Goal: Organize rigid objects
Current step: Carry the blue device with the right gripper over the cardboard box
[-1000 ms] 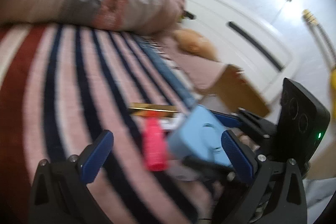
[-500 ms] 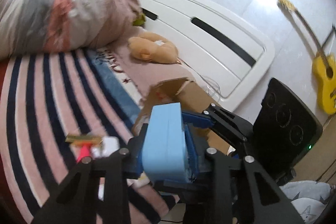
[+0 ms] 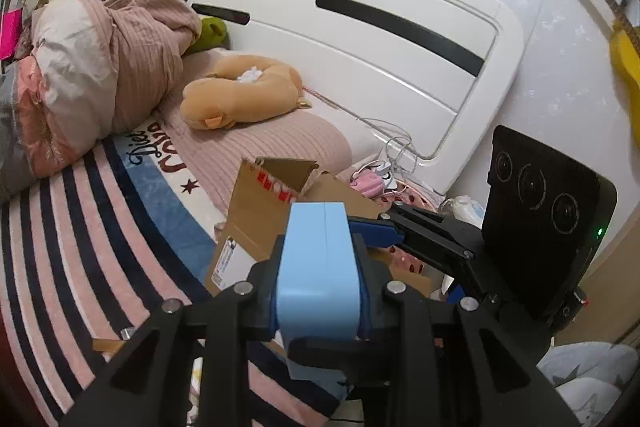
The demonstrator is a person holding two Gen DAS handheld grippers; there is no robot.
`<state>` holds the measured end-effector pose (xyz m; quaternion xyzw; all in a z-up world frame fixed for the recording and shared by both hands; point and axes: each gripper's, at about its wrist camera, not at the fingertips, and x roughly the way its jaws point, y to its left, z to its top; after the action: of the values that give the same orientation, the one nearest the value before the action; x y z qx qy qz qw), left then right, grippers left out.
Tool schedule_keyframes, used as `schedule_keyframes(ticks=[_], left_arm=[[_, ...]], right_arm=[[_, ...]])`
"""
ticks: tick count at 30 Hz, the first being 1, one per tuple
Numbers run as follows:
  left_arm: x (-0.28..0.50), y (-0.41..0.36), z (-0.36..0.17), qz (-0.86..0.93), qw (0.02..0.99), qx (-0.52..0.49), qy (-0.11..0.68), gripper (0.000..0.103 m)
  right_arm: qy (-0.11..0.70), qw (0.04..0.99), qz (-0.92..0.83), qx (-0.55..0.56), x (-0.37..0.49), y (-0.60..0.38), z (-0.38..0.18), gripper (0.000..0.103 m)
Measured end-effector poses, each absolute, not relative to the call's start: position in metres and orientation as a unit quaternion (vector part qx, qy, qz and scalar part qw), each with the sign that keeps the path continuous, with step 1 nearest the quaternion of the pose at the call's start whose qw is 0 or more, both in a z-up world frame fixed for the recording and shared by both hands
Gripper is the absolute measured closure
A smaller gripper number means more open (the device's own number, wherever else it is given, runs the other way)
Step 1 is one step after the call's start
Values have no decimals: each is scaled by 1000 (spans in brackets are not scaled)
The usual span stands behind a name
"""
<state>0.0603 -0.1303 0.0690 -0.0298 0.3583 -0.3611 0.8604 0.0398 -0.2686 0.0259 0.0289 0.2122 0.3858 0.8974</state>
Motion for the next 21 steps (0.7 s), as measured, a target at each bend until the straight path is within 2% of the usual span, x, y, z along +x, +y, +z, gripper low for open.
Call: schedule_keyframes(ticks=[7, 21], left_arm=[[59, -138, 84, -339, 868, 2, 363, 77], [55, -124, 90, -329, 871, -1, 364, 77]], right_arm=[[202, 889, 410, 41, 39, -269, 36, 24], [204, 881, 425, 33, 39, -252, 45, 24]])
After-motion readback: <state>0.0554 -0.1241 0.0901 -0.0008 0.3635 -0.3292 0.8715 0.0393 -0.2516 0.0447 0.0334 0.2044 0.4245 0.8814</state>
